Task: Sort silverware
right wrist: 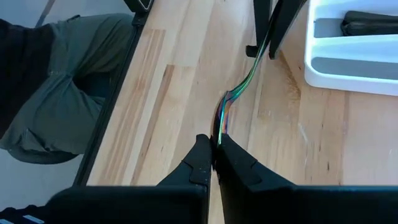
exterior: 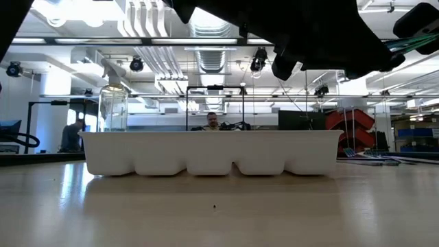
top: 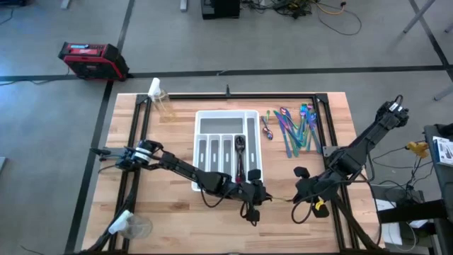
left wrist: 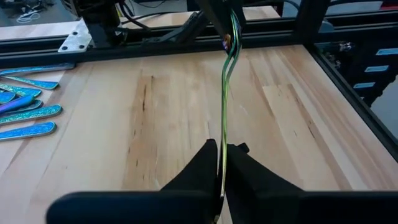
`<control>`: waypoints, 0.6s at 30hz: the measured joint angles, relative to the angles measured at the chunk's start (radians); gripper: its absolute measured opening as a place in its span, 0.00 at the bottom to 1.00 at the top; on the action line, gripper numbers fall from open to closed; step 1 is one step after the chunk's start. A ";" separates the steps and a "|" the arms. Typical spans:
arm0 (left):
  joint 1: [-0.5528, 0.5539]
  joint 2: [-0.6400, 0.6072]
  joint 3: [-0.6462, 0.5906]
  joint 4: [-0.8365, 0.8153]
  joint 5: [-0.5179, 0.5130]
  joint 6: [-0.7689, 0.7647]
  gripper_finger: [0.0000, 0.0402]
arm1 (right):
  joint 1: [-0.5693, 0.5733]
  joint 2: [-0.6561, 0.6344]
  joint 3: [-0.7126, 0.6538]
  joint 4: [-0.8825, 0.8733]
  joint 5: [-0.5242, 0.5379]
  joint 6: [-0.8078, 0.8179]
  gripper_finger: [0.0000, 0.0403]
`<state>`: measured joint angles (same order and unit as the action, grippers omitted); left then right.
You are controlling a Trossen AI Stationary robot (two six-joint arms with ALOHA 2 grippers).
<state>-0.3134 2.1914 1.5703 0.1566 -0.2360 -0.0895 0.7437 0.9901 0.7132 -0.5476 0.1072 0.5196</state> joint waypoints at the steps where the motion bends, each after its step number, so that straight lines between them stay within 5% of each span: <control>1: 0.000 0.000 0.000 0.000 0.000 0.000 0.01 | 0.000 0.000 0.000 -0.001 0.001 0.000 0.00; 9: -0.008 -0.002 0.000 -0.003 -0.011 -0.001 0.00 | 0.000 -0.001 0.000 0.002 0.007 0.016 0.03; 18: -0.034 -0.085 0.000 -0.062 -0.061 0.039 0.00 | 0.021 -0.009 0.030 -0.062 -0.010 0.099 0.28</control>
<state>-0.3477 2.1066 1.5707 0.0947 -0.2974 -0.0509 0.7649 0.9815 0.7436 -0.6096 0.0968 0.6185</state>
